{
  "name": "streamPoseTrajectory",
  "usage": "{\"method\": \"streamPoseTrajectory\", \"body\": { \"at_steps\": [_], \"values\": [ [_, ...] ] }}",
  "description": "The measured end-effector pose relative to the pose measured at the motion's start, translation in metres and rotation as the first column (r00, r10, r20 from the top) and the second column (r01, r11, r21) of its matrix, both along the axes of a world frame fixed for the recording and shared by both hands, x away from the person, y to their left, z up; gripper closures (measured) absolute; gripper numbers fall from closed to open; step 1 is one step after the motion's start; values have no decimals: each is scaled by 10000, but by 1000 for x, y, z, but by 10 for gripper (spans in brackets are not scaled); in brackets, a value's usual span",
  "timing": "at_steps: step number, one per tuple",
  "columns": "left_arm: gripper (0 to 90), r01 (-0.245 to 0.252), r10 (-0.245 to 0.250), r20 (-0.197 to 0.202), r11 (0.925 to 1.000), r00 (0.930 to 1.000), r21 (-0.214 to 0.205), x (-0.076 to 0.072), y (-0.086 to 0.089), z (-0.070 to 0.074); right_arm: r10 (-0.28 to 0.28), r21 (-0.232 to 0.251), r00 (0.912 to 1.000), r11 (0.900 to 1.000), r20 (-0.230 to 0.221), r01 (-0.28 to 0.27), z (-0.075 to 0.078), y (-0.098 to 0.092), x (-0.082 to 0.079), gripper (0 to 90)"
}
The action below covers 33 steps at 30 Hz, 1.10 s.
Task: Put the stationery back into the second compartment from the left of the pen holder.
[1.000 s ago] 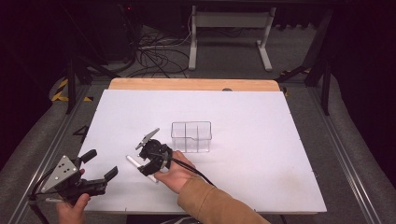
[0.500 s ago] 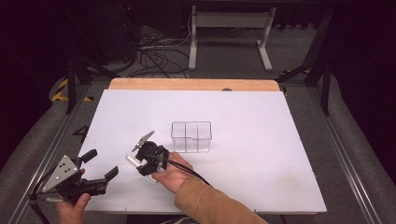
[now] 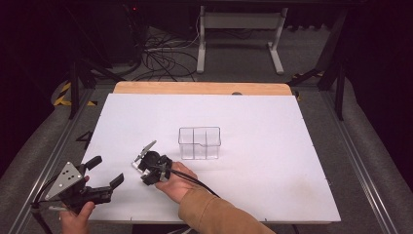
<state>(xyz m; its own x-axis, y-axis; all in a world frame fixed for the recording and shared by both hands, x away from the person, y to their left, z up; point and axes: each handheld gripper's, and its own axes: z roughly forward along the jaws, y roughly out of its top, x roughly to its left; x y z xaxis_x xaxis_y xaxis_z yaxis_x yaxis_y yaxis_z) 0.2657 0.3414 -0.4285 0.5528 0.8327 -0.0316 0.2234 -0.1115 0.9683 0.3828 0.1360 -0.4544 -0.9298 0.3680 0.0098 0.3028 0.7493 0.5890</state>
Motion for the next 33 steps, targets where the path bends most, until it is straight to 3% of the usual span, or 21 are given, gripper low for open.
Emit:
{"method": "streamPoseTrajectory", "body": {
  "at_steps": [12, 19, 26, 33],
  "values": [
    [36, 25, -25, 6, 10000, 10000, 47, 0, -1, -1, -437, -373, 9974, 9983, 567, 459, -2, 3, -3, 785],
    [36, 22, -22, 3, 10000, 10000, 60, -1, -1, -1, -761, -477, 9959, 9958, 485, 784, -1, 6, -4, 791],
    [36, 33, -33, 48, 9999, 10000, 100, -1, -1, -1, -941, -401, 9943, 9946, 509, 962, 1, 5, -4, 792],
    [37, 42, -43, 48, 10000, 10000, 75, -1, -1, -1, -878, 110, 9938, 9961, 678, 872, 16, -4, -5, 792]
  ]
}}
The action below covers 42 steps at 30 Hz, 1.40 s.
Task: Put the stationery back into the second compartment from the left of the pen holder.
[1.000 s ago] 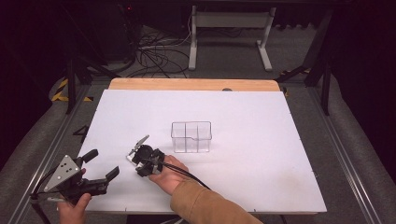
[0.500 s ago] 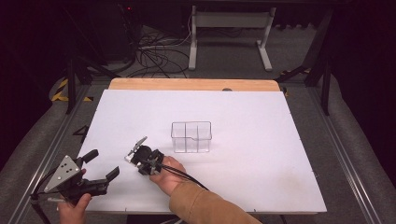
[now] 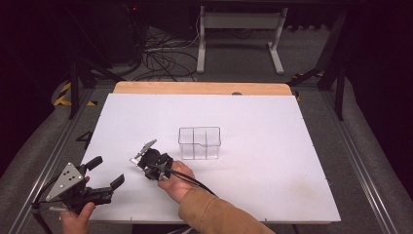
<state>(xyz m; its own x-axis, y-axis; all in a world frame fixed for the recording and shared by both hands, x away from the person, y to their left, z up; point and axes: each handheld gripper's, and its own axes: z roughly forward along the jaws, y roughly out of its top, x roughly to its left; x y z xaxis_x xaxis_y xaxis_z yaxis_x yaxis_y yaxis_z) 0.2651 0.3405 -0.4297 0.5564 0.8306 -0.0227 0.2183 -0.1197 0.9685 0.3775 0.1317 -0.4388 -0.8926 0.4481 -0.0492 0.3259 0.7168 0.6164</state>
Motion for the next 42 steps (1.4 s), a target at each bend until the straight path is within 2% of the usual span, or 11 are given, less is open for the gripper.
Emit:
{"method": "streamPoseTrajectory", "body": {
  "at_steps": [8, 13, 16, 21, 27, 30, 31, 34, 35, 37, 42],
  "values": [
    [37, 76, -75, -58, 9999, 10000, 71, 1, -2, 0, 17, 898, 9995, 9959, 331, -47, 24, -22, -2, 792],
    [38, 81, -81, -76, 10000, 9999, 52, 2, -3, -1, -61, 1582, 9983, 9874, 575, -31, 43, -41, -4, 791],
    [39, 127, -126, -75, 9999, 9999, 92, 2, -3, 0, -49, 1721, 9972, 9851, 748, -80, 48, -47, -5, 791],
    [39, 165, -165, -85, 9999, 9998, 33, 4, -4, -1, -212, 2315, 9943, 9728, 1042, -35, 61, -63, -7, 791],
    [40, 217, -216, -104, 9997, 9997, 98, 6, -6, -1, -382, 2993, 9888, 9541, 1443, -68, 73, -84, -8, 791],
    [41, 238, -237, -107, 9997, 9997, 111, 6, -6, -1, -418, 3430, 9832, 9391, 1778, -221, 79, -96, -9, 790],
    [41, 258, -256, -121, 9996, 9996, 107, 6, -6, -1, -418, 3430, 9832, 9391, 1778, -221, 79, -96, -9, 790],
    [41, 268, -266, -135, 9996, 9996, 133, 6, -6, -1, -465, 3832, 9749, 9227, 2179, -417, 84, -107, -11, 790],
    [41, 263, -262, -130, 9996, 9996, 139, 6, -6, -1, -465, 3832, 9749, 9227, 2179, -417, 84, -107, -11, 790],
    [41, 260, -259, -145, 9996, 9996, 123, 6, -5, -1, -548, 4136, 9631, 9084, 2635, -614, 86, -115, -12, 790],
    [42, 266, -264, -162, 9996, 9995, 115, 5, -5, -2, -752, 4672, 9549, 8813, 2872, -712, 89, -127, -10, 790]
  ]
}}
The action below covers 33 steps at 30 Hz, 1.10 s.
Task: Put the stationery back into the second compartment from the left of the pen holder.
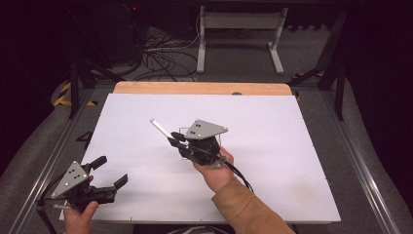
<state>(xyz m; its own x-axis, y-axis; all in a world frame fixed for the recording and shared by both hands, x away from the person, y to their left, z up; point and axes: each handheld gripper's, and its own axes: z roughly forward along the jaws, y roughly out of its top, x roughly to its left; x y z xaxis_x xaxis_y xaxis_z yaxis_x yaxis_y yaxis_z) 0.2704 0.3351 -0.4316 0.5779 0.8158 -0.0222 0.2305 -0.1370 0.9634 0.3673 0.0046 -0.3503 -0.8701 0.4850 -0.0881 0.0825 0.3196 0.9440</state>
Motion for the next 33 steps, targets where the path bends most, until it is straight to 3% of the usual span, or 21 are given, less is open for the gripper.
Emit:
{"method": "streamPoseTrajectory", "body": {
  "at_steps": [7, 12, 17, 20, 25, 33],
  "values": [
    [43, -28, 28, -39, 10000, 10000, 11, 0, 0, 0, -243, 497, 9981, 9985, 573, 215, -1, -14, 4, 790],
    [44, -17, 17, -24, 10000, 10000, 2, 0, 1, -1, -469, 1179, 9967, 9923, 666, 388, -1, -23, 8, 790],
    [44, -8, 8, -31, 10000, 10000, -21, 0, 1, -1, -842, 1505, 9927, 9861, 865, 706, -5, -29, 13, 790],
    [44, -1, 1, -57, 10000, 10000, -26, 0, 1, -1, -1025, 1699, 9926, 9813, 653, 901, -9, -32, 19, 790],
    [45, -10, 10, -36, 10000, 10000, -64, 0, 1, -1, -1223, 1787, 9914, 9775, 475, 1120, -12, -34, 25, 790],
    [46, 4, -5, -68, 10000, 10000, -56, 0, 2, -2, -1702, 1606, 9828, 9744, 716, 1571, -16, -34, 33, 789]
  ]
}}
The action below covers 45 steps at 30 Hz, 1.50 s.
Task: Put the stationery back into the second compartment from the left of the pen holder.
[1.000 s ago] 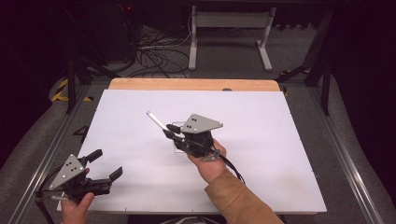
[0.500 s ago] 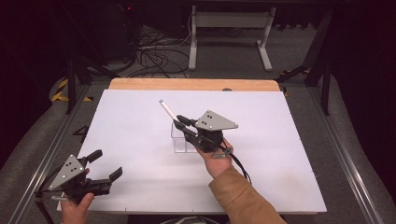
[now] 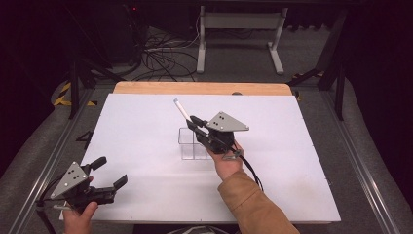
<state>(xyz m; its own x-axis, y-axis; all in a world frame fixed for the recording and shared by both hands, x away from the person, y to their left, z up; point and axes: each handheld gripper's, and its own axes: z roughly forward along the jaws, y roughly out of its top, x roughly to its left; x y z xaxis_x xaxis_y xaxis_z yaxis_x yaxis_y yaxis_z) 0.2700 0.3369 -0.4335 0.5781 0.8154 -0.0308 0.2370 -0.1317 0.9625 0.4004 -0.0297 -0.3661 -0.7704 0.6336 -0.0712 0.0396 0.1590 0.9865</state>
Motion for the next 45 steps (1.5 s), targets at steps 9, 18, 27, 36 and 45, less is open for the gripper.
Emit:
{"method": "streamPoseTrajectory", "body": {
  "at_steps": [9, 18, 27, 36, 45],
  "values": [
    [47, 16, -16, -7, 10000, 10000, 3, 0, 0, 0, -342, -223, 9993, 9992, -137, 338, -3, -4, 8, 789],
    [48, 22, -22, -12, 10000, 10000, 7, 0, 0, 0, -395, -315, 9992, 9987, 7, 395, -6, -2, 12, 789],
    [48, 52, -52, -17, 10000, 10000, 11, 0, 0, 0, -296, -270, 9995, 9992, -143, 292, -18, 4, 21, 788],
    [48, 71, -70, -25, 10000, 10000, 17, 0, 0, -1, -482, -516, 9982, 9976, -345, 464, -33, 8, 26, 788],
    [48, 111, -111, -29, 9999, 9999, 54, 1, -1, -1, -611, -691, 9964, 9960, -584, 570, -42, 7, 26, 787]
  ]
}}
